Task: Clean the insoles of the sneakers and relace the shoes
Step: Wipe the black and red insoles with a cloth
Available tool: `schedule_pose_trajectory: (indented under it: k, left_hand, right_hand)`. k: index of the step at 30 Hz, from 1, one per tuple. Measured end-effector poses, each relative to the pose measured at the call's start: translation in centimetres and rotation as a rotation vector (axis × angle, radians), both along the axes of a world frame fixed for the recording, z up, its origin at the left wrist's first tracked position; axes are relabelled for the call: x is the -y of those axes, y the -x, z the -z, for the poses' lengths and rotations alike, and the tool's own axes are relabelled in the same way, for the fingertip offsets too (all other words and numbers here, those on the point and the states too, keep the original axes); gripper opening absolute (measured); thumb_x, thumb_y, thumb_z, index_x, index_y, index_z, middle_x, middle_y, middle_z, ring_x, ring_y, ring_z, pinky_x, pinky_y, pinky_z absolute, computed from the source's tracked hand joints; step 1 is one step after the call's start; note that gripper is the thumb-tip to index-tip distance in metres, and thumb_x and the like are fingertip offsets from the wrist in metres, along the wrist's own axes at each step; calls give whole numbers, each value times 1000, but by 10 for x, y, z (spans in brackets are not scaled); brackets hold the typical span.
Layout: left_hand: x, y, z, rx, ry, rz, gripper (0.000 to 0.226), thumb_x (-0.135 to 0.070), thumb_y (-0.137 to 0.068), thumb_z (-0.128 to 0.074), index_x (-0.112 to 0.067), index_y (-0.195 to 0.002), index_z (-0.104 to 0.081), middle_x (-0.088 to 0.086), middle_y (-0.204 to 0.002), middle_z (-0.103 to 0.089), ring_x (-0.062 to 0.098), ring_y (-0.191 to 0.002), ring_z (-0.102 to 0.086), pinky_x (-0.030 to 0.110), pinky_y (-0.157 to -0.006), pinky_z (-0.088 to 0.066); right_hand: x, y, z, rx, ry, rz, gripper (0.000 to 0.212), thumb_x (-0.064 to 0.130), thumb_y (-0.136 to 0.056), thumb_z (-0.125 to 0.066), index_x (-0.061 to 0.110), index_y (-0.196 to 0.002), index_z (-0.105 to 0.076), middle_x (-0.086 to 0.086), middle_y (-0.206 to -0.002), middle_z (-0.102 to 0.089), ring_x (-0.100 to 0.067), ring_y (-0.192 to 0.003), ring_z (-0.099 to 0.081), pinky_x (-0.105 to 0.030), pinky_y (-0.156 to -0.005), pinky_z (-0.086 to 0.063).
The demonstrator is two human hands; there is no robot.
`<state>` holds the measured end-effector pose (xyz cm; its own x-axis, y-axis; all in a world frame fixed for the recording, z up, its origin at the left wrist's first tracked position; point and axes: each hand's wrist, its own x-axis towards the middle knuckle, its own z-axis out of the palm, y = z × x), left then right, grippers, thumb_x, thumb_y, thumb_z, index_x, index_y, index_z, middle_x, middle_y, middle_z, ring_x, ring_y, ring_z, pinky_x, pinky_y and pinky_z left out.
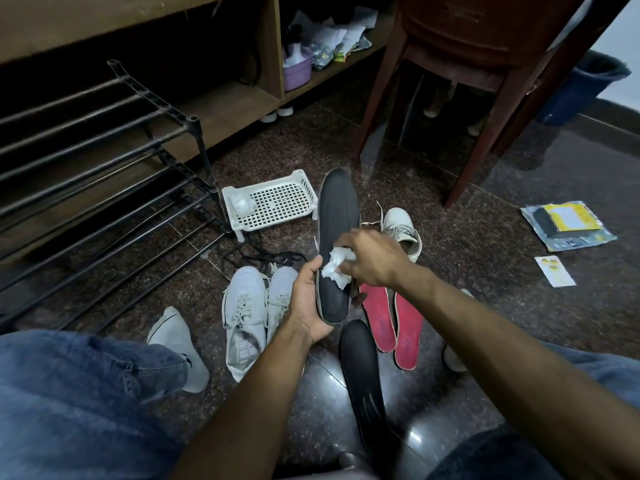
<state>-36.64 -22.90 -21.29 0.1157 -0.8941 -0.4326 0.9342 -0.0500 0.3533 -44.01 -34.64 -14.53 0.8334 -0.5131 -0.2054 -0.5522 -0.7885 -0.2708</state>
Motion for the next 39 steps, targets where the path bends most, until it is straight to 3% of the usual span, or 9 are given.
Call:
schedule_pose_trajectory:
  k: [3,6,10,13,19,24,30,36,39]
  left_hand:
    - [-3,0,1,1,-5,-4,44,-41,-93,-43,-11,-108,-70,14,-105,-69,29,-91,-65,45,-92,-45]
    - [-5,1,2,11,-5,1,48,-44,-93,-41,-10,-105,-72,11,-99,-67,26,-83,-64,39,-78,-50]
    - [-1,1,0,24,-45,-21,39,-42,-91,-46,-14,-97,-72,8,-90,-69,22,-77,-65,33,-69,-51]
    - [1,-2,-2,16,-48,-35,37,-40,-89,-49,-12,-100,-70,9,-92,-67,24,-80,-62,36,-72,-48]
    - [0,4,-5,53,-104,-6,41,-43,-92,-46,-11,-91,-73,11,-84,-69,24,-75,-65,35,-73,-48]
    - [-4,-1,1,-23,-83,-48,52,-46,-93,-43,-4,-109,-70,14,-104,-68,27,-94,-63,37,-91,-48]
    - [-3,19,-4,5,-75,8,42,-43,-92,-47,-14,-117,-65,11,-105,-69,27,-92,-65,43,-85,-52]
    - [-5,10,0,49,-156,23,45,-46,-94,-45,-10,-94,-71,10,-82,-69,22,-71,-66,30,-64,-54]
    - [-1,20,1,58,-146,31,41,-44,-93,-45,-10,-100,-67,10,-83,-68,21,-71,-64,29,-64,-51]
  right_hand:
    - [2,1,-3,171,42,59,16,29,-81,-62,28,-97,-61,2,-105,-63,-27,-97,-61,-32,-69,-40]
    - [1,6,-11,301,220,143,17,25,-86,-59,21,-103,-58,-1,-106,-55,-31,-89,-61,-37,-66,-43]
    - [-14,17,7,65,162,-216,37,44,-91,-55,23,-121,-59,0,-111,-50,-25,-101,-59,-36,-76,-47]
    - [-12,18,10,156,-69,-122,39,49,-91,-57,23,-120,-63,1,-111,-55,-22,-102,-59,-36,-82,-47]
    - [-20,8,16,198,-49,100,14,33,-86,-64,28,-99,-64,1,-101,-71,-26,-96,-65,-35,-77,-51]
    - [-56,28,16,79,38,-213,16,33,-91,-54,26,-99,-67,6,-104,-63,-26,-95,-63,-34,-68,-44]
    - [-3,2,1,28,273,55,16,18,-85,-55,22,-97,-65,-2,-103,-59,-34,-94,-64,-39,-69,-47]
    - [-46,35,2,19,144,-281,11,24,-91,-52,23,-94,-62,3,-101,-54,-27,-87,-63,-39,-63,-48]
    - [-23,26,4,43,228,-113,18,27,-94,-47,24,-99,-64,4,-103,-56,-27,-91,-63,-35,-64,-42]
